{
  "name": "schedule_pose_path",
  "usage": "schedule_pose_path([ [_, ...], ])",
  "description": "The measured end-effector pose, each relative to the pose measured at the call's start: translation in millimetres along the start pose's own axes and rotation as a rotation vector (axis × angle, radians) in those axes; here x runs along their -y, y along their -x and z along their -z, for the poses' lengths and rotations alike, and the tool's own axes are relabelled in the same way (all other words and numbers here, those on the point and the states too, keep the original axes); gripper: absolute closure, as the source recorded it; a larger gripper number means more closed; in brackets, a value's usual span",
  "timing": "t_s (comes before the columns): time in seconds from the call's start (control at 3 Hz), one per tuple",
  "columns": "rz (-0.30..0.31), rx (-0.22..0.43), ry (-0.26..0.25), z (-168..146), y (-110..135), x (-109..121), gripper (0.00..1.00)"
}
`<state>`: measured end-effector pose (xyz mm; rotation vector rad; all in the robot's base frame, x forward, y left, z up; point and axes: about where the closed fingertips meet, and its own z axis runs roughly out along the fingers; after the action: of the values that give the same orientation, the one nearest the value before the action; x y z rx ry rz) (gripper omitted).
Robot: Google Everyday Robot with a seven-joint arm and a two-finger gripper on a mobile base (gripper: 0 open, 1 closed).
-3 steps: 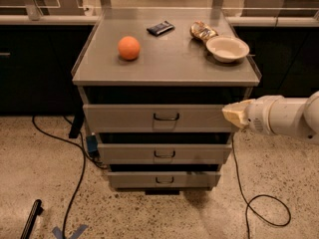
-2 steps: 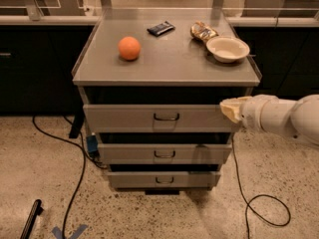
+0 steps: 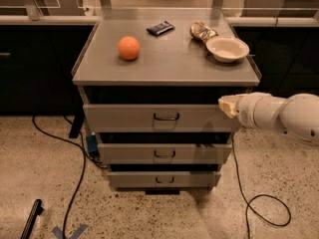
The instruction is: Open top drawer
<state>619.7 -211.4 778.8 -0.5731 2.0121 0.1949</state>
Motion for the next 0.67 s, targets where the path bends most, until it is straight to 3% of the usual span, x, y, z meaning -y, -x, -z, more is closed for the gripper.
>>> schedule_pose_path([
  [0.33, -0.039, -0.004, -0.036, -14.6, -12.8, 3.1, 1.00],
  [0.67, -0.084, 0.017, -0.086, -49.1, -31.1, 5.8, 1.00],
])
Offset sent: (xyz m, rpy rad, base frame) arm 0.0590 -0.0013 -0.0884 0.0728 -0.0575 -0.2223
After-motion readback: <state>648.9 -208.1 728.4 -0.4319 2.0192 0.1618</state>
